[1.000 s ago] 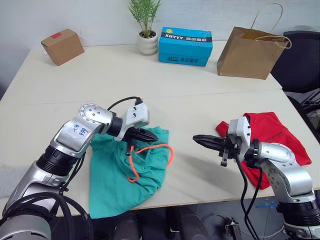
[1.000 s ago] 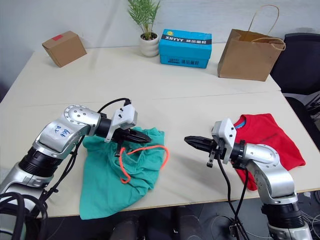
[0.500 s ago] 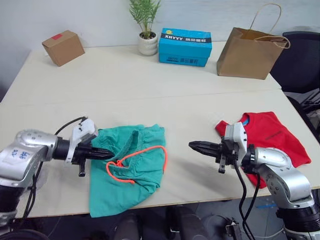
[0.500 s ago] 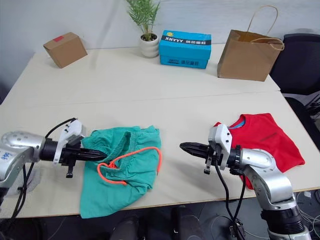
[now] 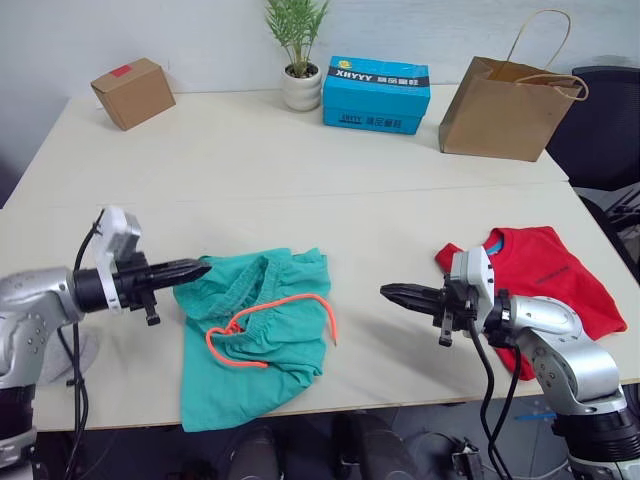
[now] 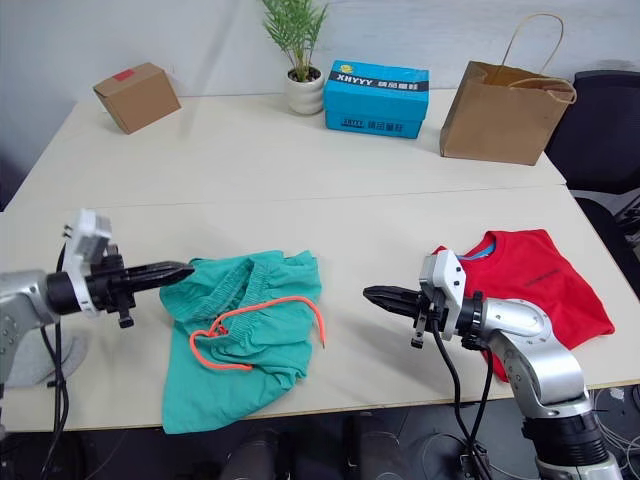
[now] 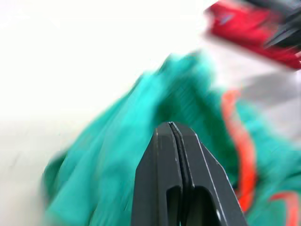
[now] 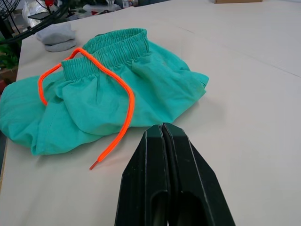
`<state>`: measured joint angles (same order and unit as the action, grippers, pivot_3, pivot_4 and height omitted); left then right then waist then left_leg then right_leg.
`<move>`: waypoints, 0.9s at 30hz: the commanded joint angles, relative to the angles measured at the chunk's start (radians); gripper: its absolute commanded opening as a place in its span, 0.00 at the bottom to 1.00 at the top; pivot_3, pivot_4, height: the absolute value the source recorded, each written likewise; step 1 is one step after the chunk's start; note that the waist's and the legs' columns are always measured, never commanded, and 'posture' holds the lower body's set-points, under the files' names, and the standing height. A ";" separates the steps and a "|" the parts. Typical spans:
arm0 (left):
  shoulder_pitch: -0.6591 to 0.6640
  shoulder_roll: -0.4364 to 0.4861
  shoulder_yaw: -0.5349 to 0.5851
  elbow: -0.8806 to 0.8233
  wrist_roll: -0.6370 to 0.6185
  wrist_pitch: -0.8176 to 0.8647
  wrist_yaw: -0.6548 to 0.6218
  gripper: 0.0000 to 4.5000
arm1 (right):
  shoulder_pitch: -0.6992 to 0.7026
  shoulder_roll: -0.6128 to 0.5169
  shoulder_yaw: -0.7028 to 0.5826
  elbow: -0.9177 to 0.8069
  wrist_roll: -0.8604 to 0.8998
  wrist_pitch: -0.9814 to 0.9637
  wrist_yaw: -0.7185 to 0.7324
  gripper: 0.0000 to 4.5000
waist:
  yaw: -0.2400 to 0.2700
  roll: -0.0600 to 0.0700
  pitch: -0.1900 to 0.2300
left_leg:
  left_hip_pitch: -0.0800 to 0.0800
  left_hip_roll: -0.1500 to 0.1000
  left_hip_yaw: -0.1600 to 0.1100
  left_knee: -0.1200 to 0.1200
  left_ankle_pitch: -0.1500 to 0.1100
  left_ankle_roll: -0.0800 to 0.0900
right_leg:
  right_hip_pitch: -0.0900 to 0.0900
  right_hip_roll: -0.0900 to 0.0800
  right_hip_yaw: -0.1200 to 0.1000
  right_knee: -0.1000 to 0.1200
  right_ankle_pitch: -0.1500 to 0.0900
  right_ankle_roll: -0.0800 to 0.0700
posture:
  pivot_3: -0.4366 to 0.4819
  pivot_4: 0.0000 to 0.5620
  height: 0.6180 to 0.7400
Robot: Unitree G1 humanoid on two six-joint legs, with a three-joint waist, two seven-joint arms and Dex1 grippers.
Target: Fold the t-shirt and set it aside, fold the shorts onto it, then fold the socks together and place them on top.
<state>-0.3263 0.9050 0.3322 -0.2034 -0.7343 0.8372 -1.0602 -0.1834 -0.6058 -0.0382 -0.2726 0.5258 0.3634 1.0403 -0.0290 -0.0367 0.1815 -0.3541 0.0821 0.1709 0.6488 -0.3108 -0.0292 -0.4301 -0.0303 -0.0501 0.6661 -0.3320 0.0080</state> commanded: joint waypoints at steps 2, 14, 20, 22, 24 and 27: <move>-0.135 -0.067 -0.159 -0.100 -0.034 0.017 0.012 0.00 | -0.018 0.018 0.012 -0.009 -0.003 -0.029 -0.008 0.01 | 0.001 0.000 0.000 | 0.000 0.000 0.000 0.000 0.000 0.000 | 0.000 0.000 0.000 0.000 0.000 0.000 | 0.48 0.27 1.00; 0.023 -0.079 -0.358 -0.014 0.289 -0.199 0.121 0.00 | -0.004 0.033 0.024 -0.044 -0.011 -0.031 -0.049 0.01 | -0.020 0.000 0.000 | 0.002 0.002 0.000 0.000 0.002 -0.004 | -0.002 0.004 0.003 0.003 -0.001 -0.001 | 0.48 0.27 1.00; 0.116 -0.157 -0.244 0.169 0.303 -0.431 0.113 0.00 | 0.043 0.038 0.017 -0.043 -0.019 -0.073 -0.044 0.01 | -0.009 0.000 0.000 | 0.002 0.001 0.000 0.001 0.001 -0.002 | -0.001 0.002 0.002 0.003 -0.001 -0.001 | 0.48 0.27 1.00; 0.135 -0.209 -0.217 0.209 0.273 -0.472 0.103 0.00 | 0.013 0.075 0.054 -0.025 -0.025 -0.104 -0.039 0.01 | -0.006 0.000 0.000 | 0.002 0.001 0.000 0.001 0.000 -0.001 | -0.001 0.002 0.002 0.003 -0.001 -0.001 | 0.48 0.27 1.00; 0.149 -0.247 -0.199 0.222 0.245 -0.491 0.076 0.00 | -0.059 0.145 0.124 0.000 -0.043 -0.133 -0.033 0.01 | -0.013 -0.001 -0.001 | 0.002 0.001 0.000 0.002 0.000 -0.001 | 0.000 0.002 0.002 0.003 -0.001 -0.001 | 0.48 0.27 1.00; 0.146 -0.279 -0.179 0.192 0.202 -0.480 0.059 0.00 | -0.152 0.234 0.212 0.064 -0.091 -0.159 -0.034 0.01 | -0.015 -0.001 -0.001 | 0.002 0.001 0.000 0.002 0.001 -0.003 | -0.001 0.003 0.002 0.006 0.000 -0.001 | 0.48 0.27 1.00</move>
<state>-0.1790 0.6313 0.1241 0.0175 -0.4901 0.3593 -0.9878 -0.3135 -0.3902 0.1462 -0.2236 0.4535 0.2335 1.0048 -0.0438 -0.0377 0.1806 -0.3519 0.0835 0.1706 0.6505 -0.3095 -0.0322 -0.4312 -0.0276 -0.0483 0.6725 -0.3325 0.0066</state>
